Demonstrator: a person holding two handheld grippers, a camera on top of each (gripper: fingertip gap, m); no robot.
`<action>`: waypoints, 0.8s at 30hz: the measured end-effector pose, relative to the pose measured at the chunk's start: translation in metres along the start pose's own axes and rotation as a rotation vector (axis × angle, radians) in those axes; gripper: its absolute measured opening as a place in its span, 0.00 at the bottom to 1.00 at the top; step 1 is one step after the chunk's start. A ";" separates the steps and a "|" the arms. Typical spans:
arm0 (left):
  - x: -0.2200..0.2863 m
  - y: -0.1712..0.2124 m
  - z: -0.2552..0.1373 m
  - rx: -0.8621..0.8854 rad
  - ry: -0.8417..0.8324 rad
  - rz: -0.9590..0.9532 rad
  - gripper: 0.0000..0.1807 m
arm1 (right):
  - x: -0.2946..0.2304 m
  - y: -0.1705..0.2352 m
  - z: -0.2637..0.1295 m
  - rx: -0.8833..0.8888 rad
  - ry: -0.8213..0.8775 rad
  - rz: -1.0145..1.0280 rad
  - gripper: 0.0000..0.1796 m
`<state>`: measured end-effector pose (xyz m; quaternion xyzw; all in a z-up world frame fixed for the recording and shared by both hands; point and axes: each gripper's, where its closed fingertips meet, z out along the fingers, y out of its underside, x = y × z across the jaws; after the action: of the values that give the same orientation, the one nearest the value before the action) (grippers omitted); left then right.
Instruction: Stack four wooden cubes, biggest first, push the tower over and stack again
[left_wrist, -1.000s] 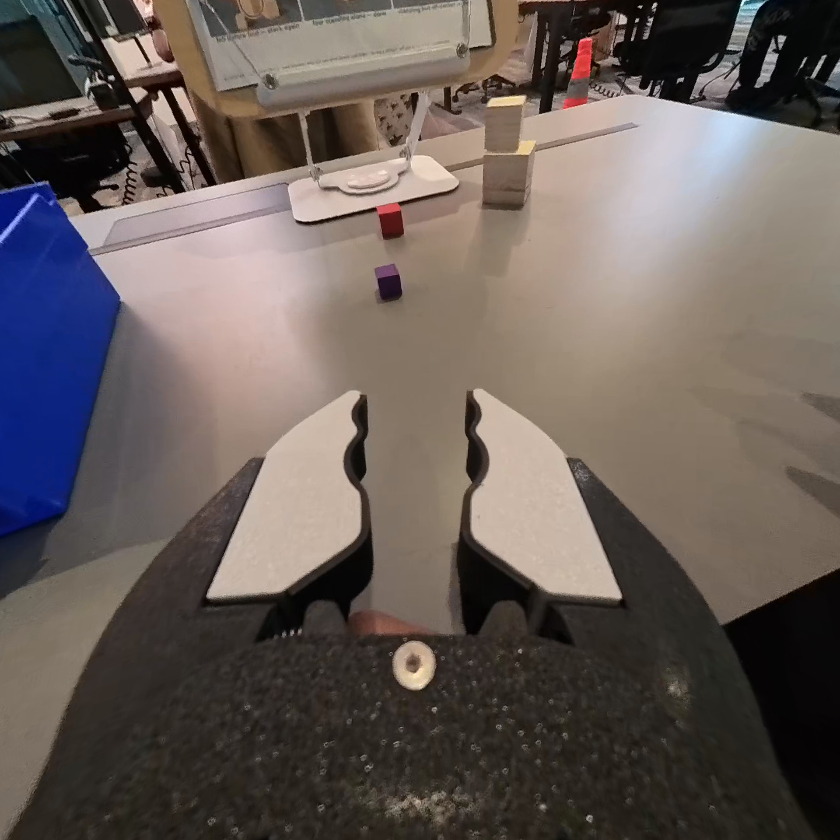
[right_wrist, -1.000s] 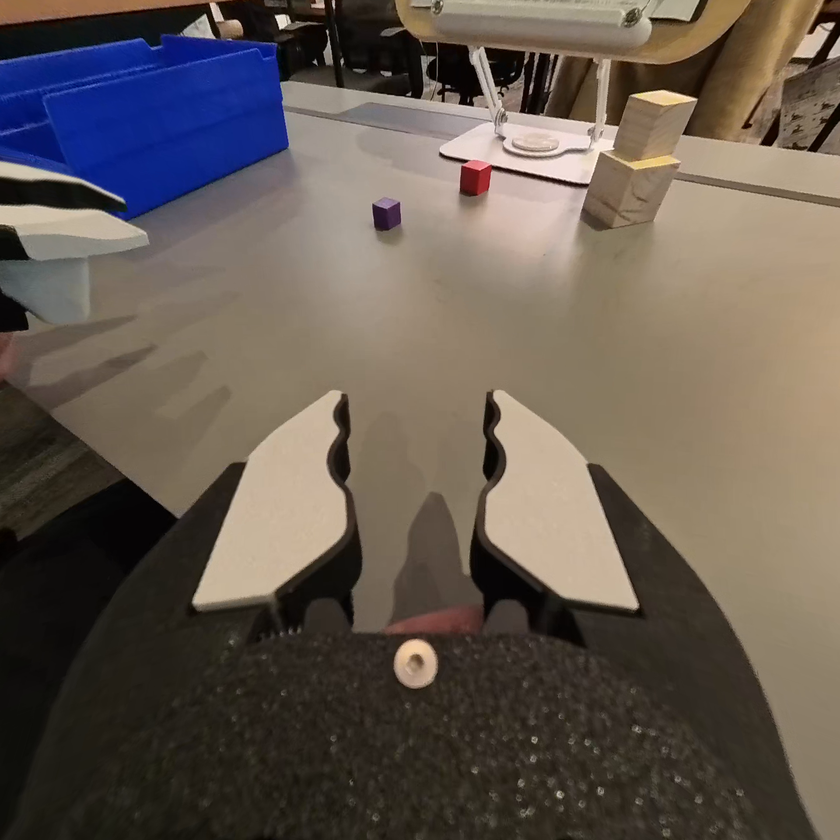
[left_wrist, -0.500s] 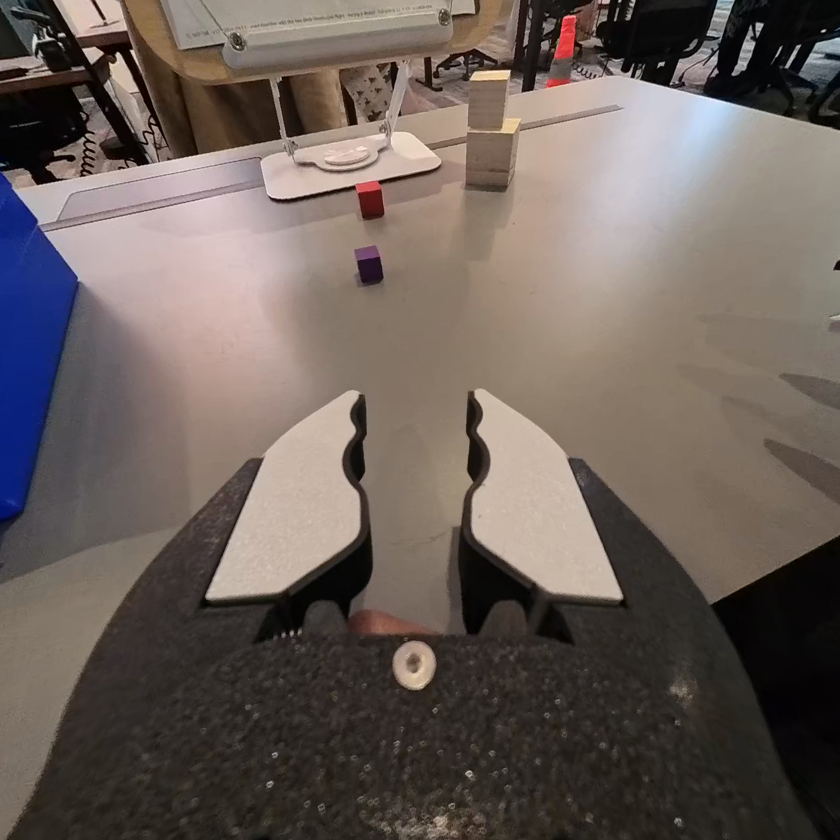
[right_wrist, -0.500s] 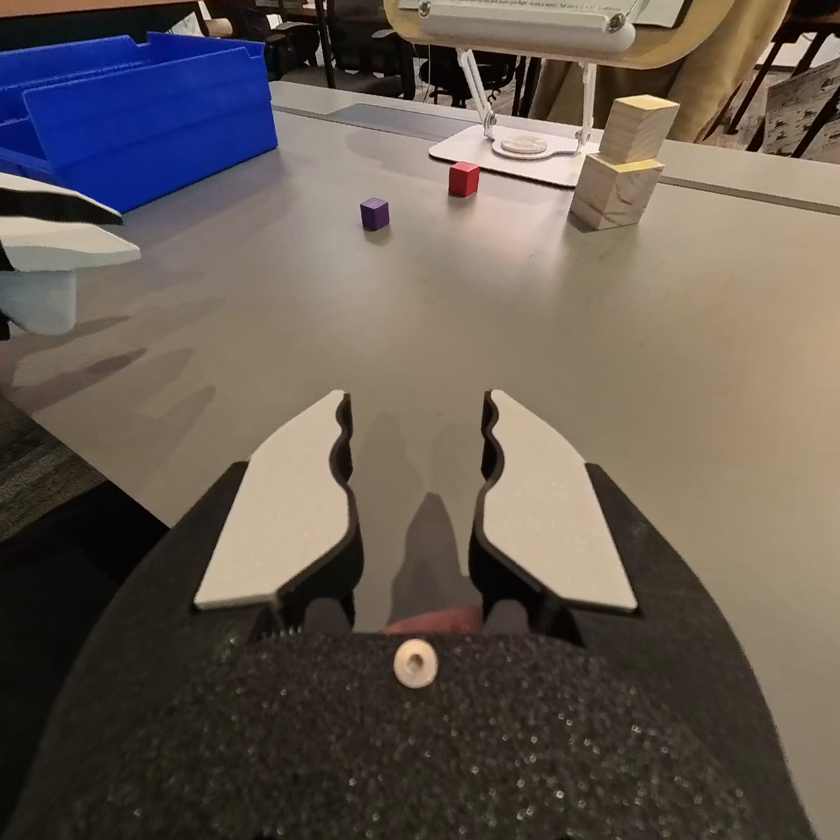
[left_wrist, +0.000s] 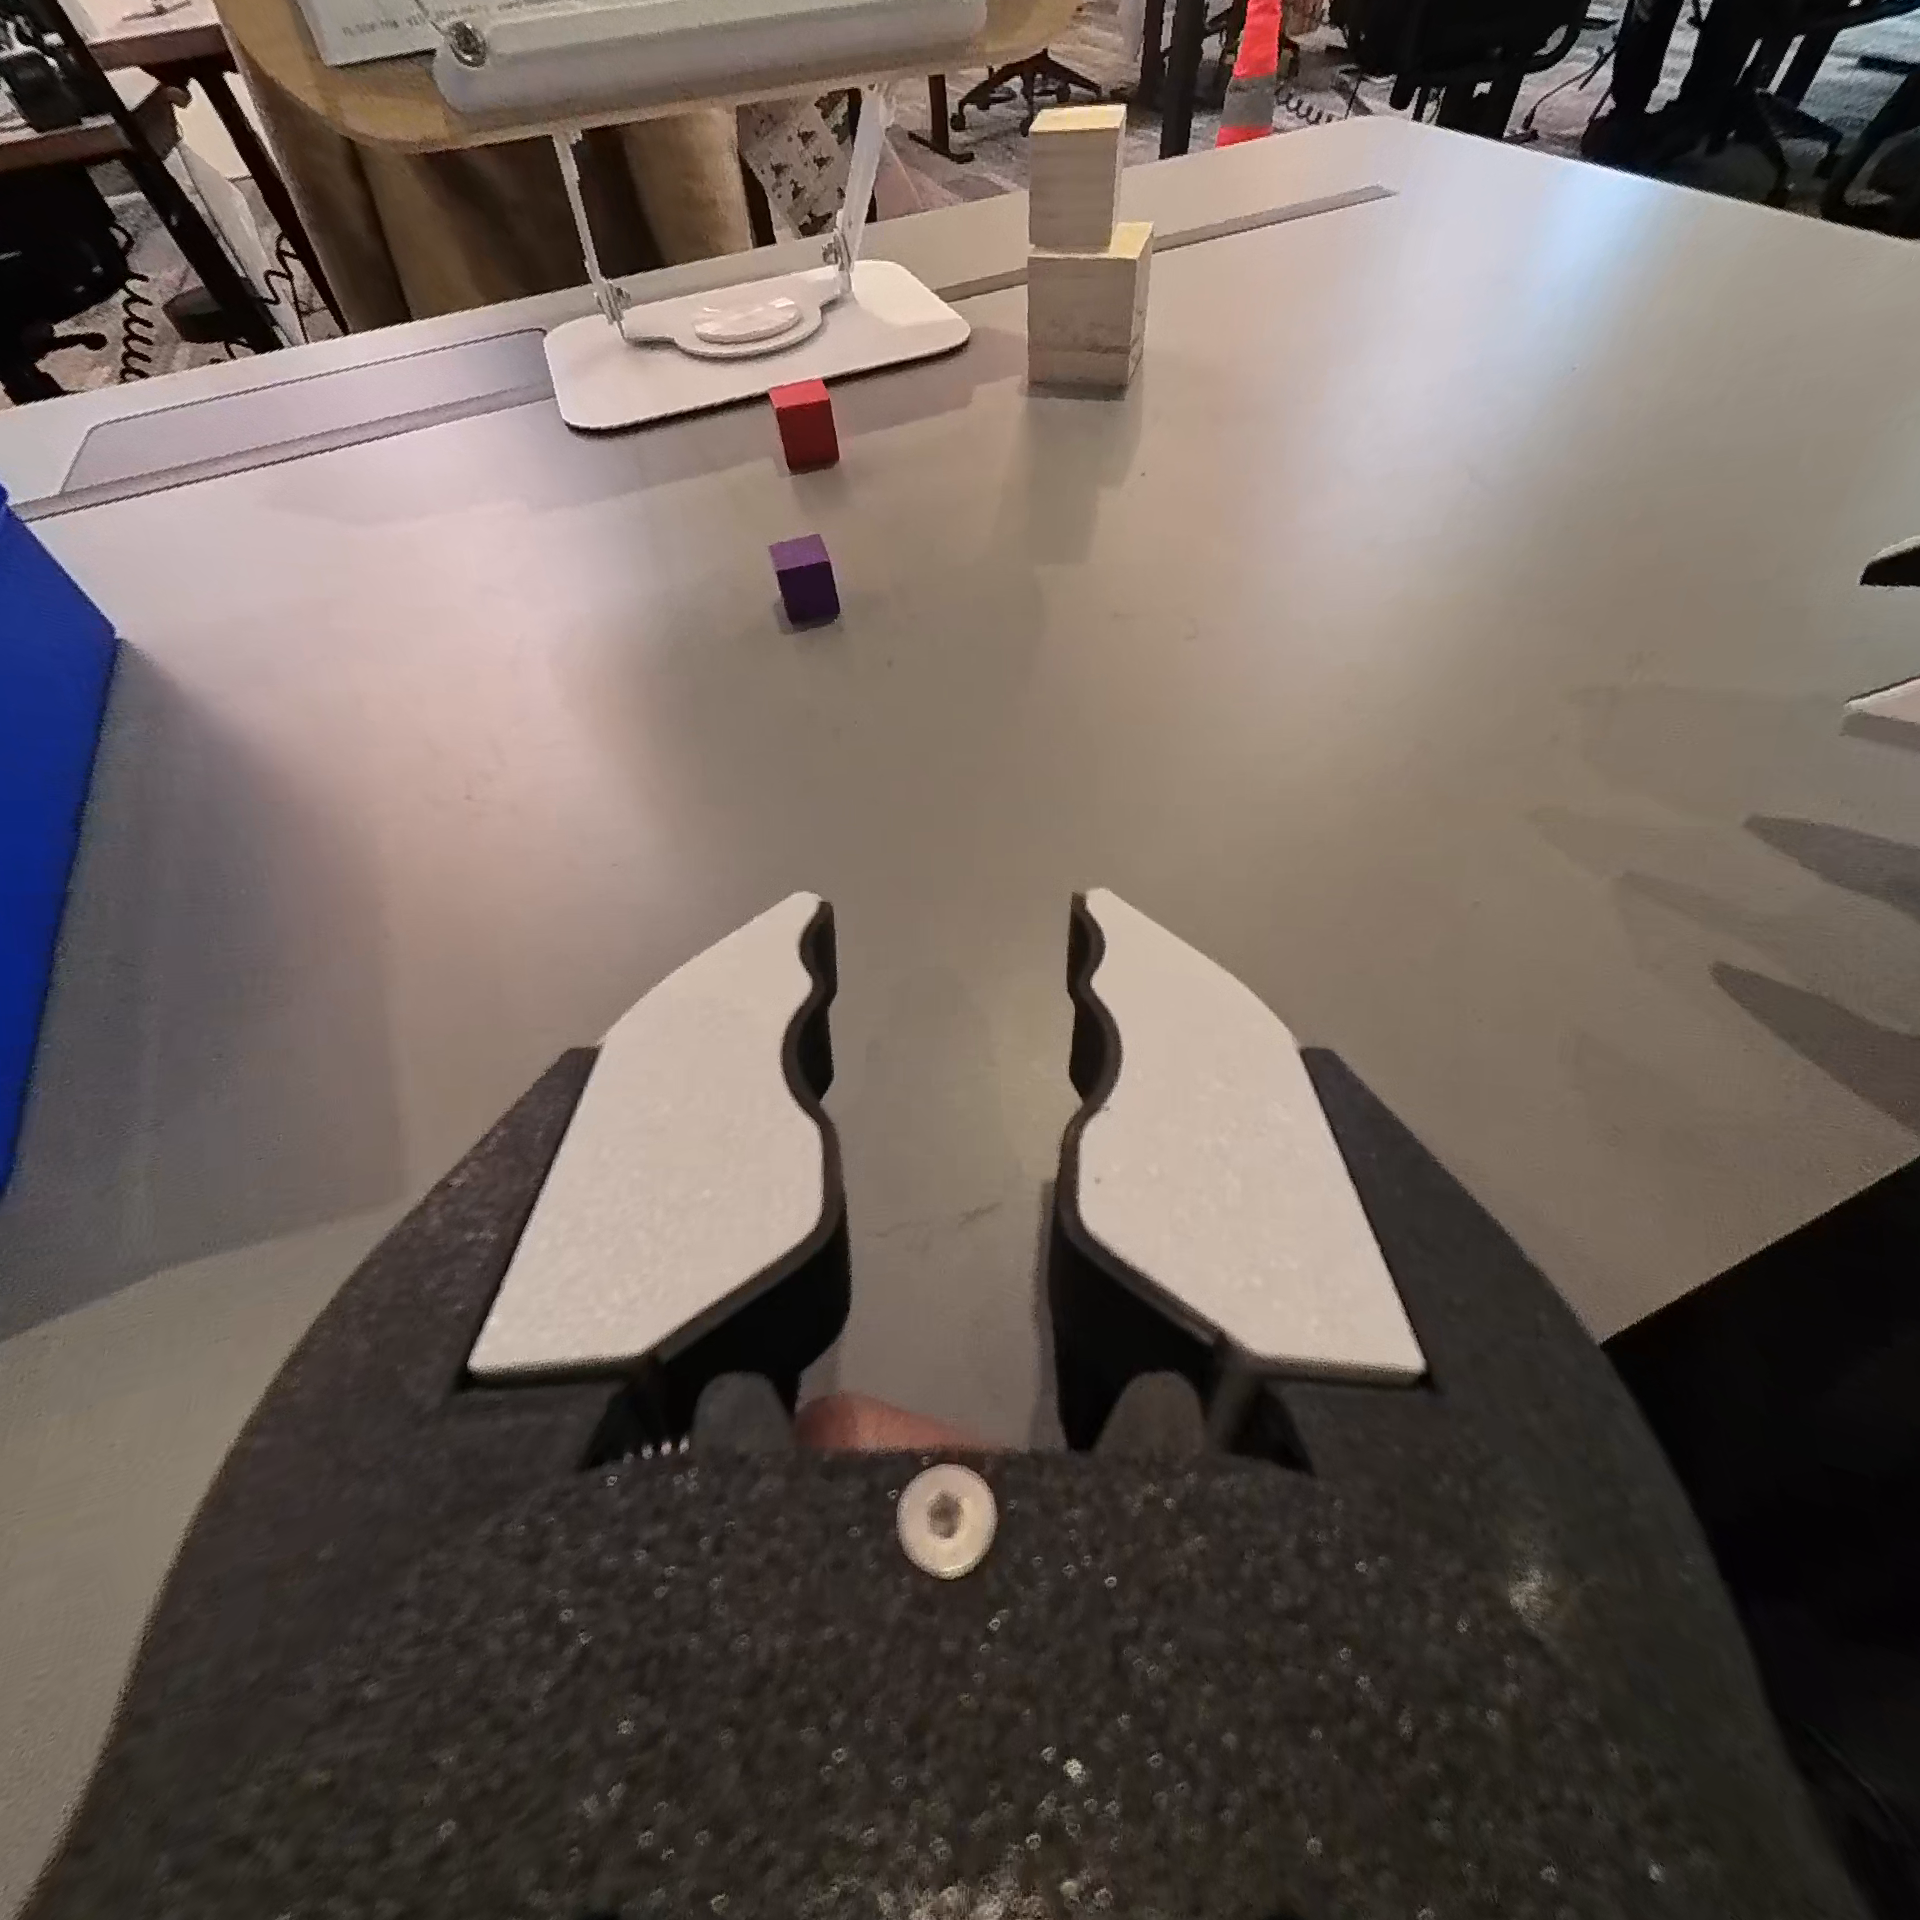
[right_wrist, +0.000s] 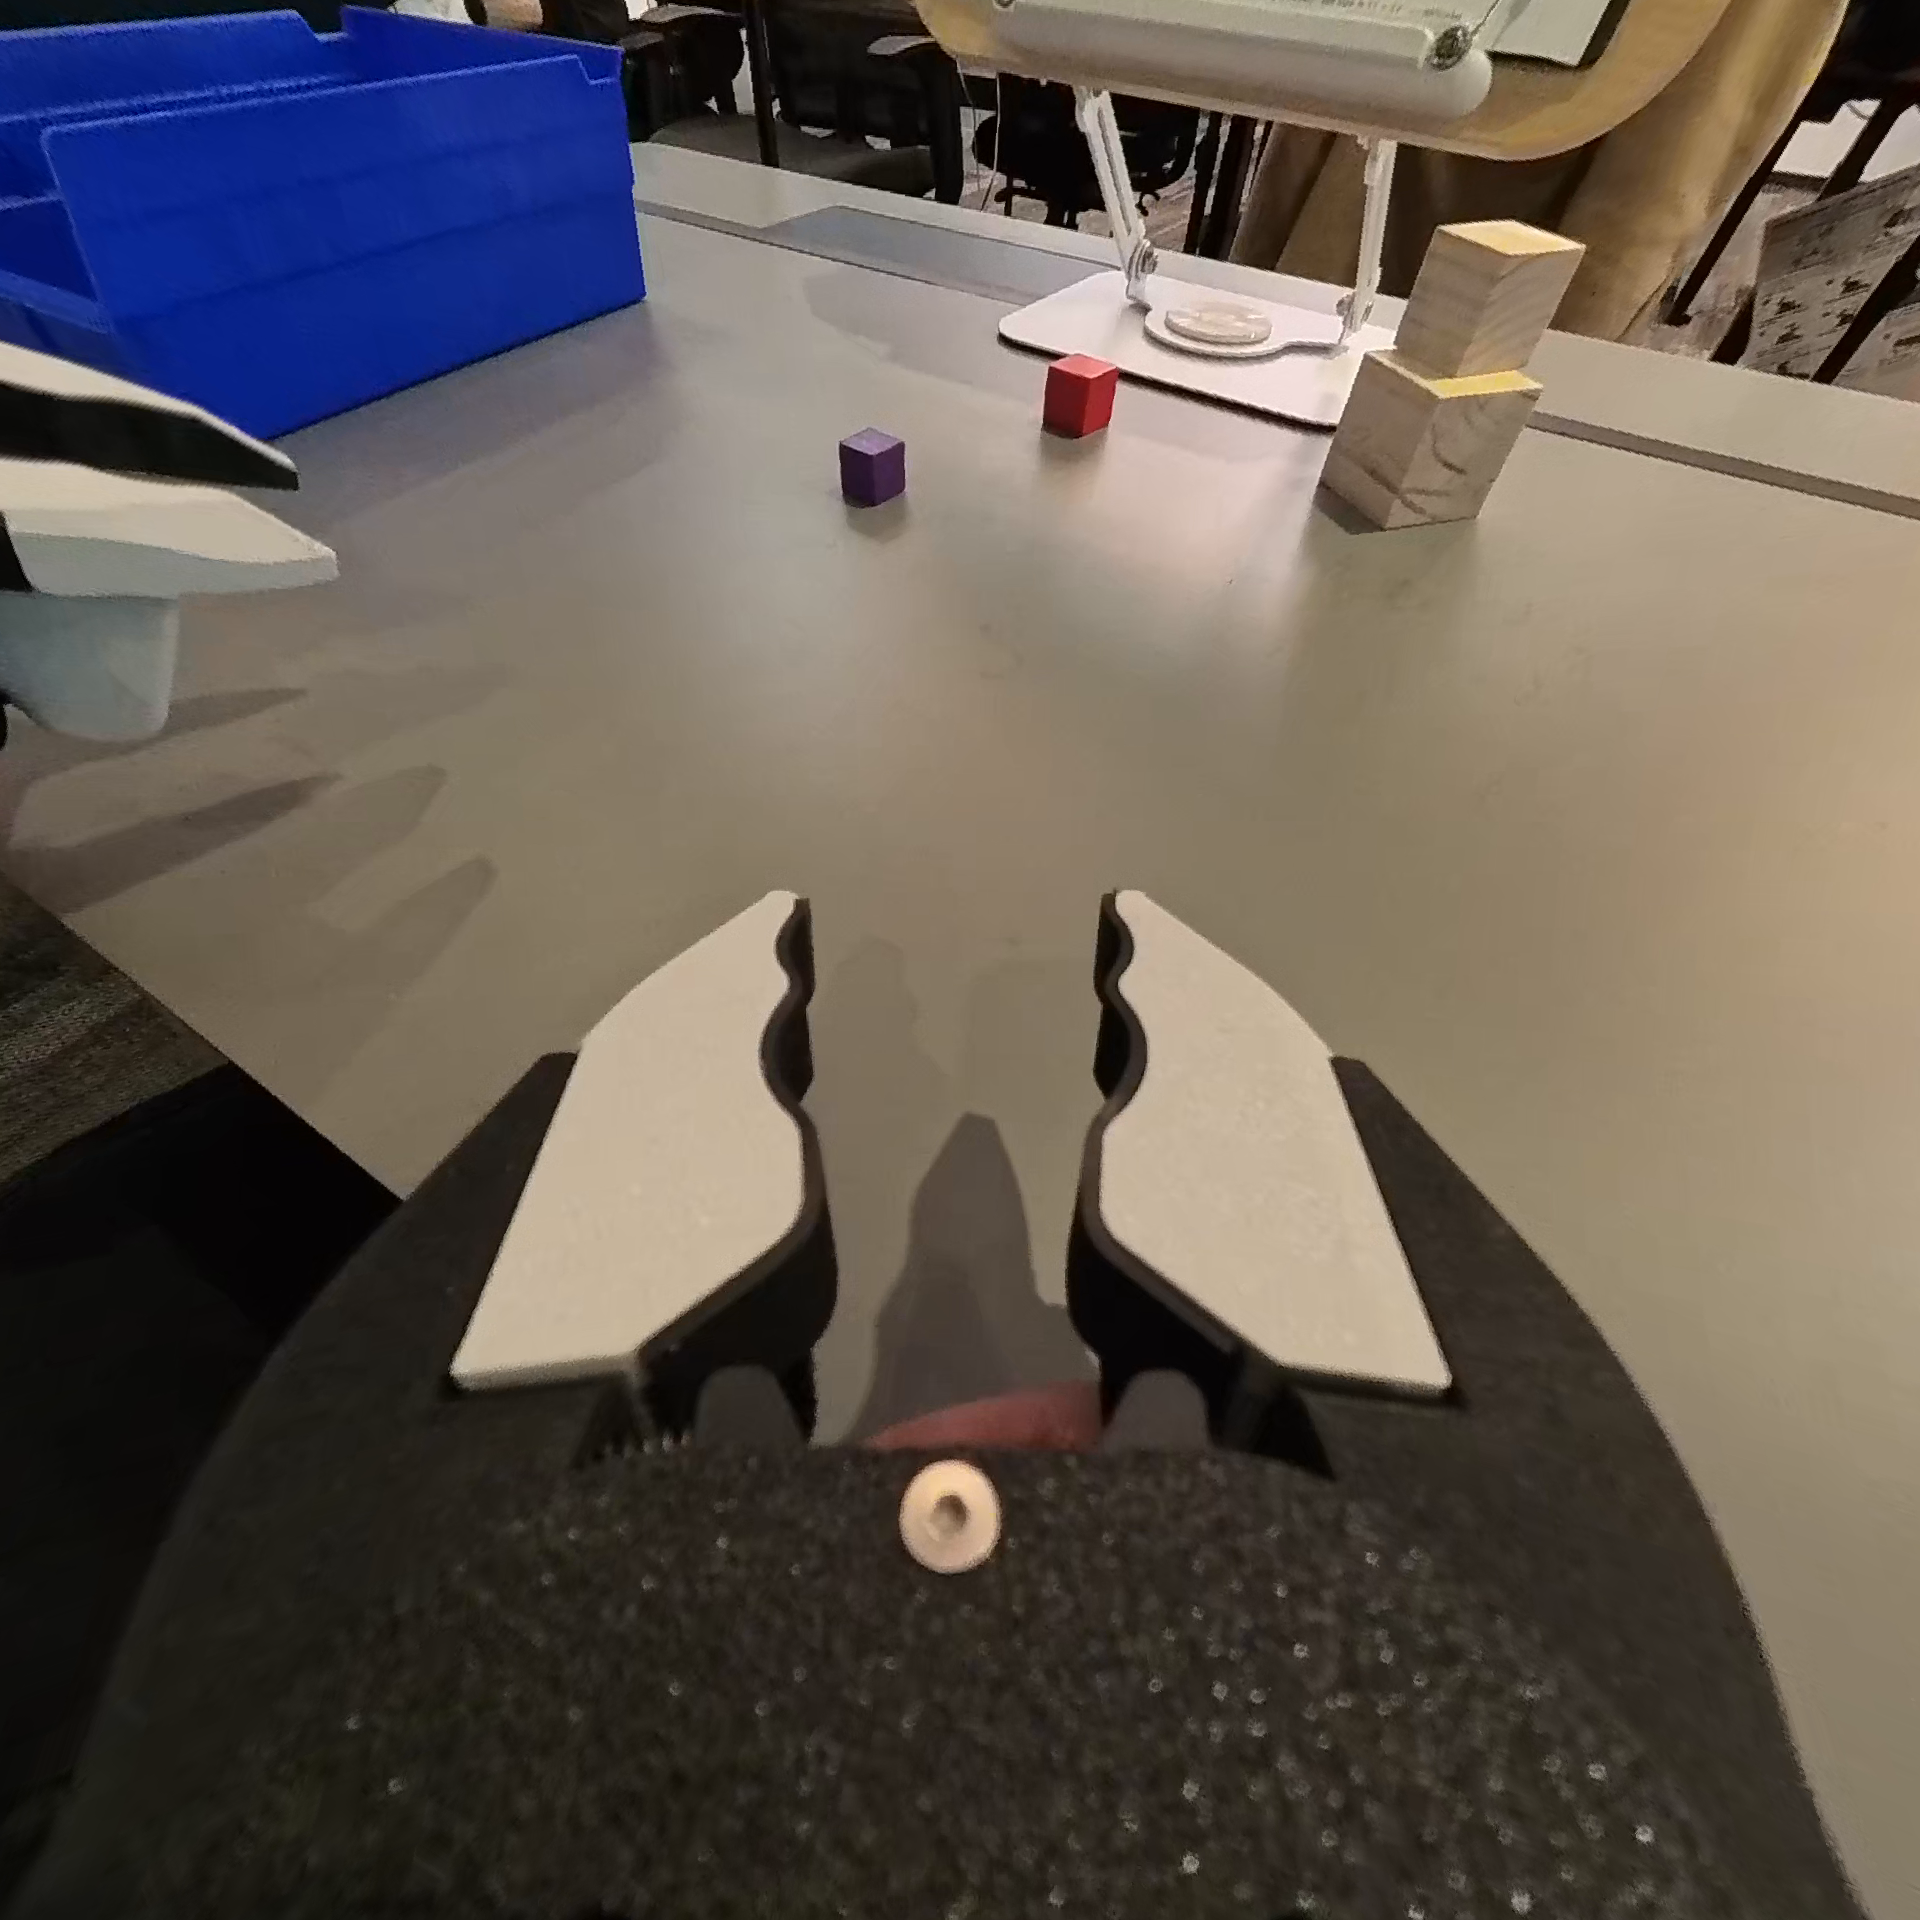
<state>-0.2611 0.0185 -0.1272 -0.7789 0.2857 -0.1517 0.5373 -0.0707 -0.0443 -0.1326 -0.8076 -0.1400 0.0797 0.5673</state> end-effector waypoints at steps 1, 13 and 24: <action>0.001 0.000 0.000 -0.003 0.004 0.002 0.23 | 0.000 0.000 0.000 0.000 -0.002 -0.001 0.29; 0.005 -0.005 -0.004 0.006 0.019 0.031 0.23 | 0.076 -0.055 0.089 -0.143 0.005 -0.102 0.34; 0.009 -0.003 -0.002 0.001 0.055 0.077 0.23 | 0.203 -0.080 0.250 -0.286 0.063 -0.143 0.39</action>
<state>-0.2543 0.0122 -0.1246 -0.7626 0.3302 -0.1525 0.5349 0.0388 0.2686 -0.1371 -0.8703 -0.1890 -0.0069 0.4547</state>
